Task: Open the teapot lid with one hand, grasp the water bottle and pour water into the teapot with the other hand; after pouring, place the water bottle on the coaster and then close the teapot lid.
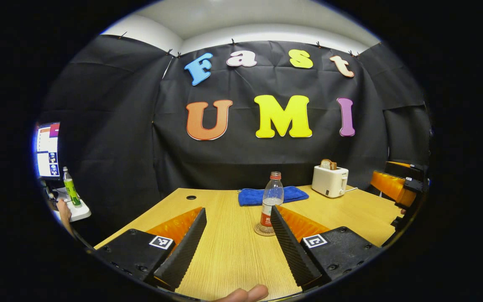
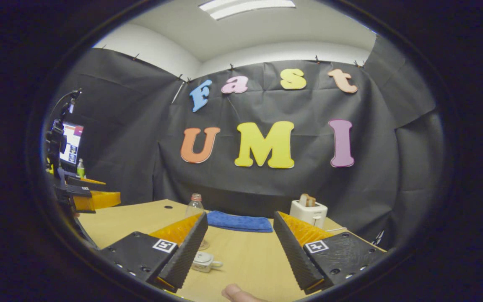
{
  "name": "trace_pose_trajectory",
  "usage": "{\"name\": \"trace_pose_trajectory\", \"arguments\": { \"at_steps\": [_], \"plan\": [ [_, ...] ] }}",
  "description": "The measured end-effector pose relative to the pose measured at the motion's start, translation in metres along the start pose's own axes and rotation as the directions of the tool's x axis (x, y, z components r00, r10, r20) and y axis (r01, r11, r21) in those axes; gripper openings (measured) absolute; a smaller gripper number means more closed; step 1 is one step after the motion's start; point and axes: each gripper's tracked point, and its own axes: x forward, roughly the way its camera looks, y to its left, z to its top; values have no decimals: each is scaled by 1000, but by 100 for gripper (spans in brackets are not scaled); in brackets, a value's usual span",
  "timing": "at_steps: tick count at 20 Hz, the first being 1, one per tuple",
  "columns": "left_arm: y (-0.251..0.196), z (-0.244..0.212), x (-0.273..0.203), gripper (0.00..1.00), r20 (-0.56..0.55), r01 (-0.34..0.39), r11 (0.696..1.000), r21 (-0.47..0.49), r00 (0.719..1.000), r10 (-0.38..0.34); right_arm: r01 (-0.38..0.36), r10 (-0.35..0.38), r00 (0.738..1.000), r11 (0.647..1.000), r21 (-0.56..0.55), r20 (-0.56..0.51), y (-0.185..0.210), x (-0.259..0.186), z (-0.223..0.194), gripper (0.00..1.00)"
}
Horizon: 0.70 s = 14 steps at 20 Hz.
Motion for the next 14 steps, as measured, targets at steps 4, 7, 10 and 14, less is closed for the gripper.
{"name": "trace_pose_trajectory", "arguments": {
  "at_steps": [4,7,10,14],
  "plan": [
    [3,3,1,96,7,-44,999,3,999,44,67,-66,997,998,10,-48,-27,-16,-11,95],
    [5,2,-1,96,0,-80,996,34,997,80,109,-104,989,993,40,-102,-46,-15,-24,95],
    [5,5,-2,96,13,-82,994,68,997,81,145,-139,982,989,38,-130,-64,-15,-30,95],
    [3,4,-3,96,12,-69,996,52,998,69,156,-148,980,986,51,-133,-68,-14,-30,95]
  ]
}}
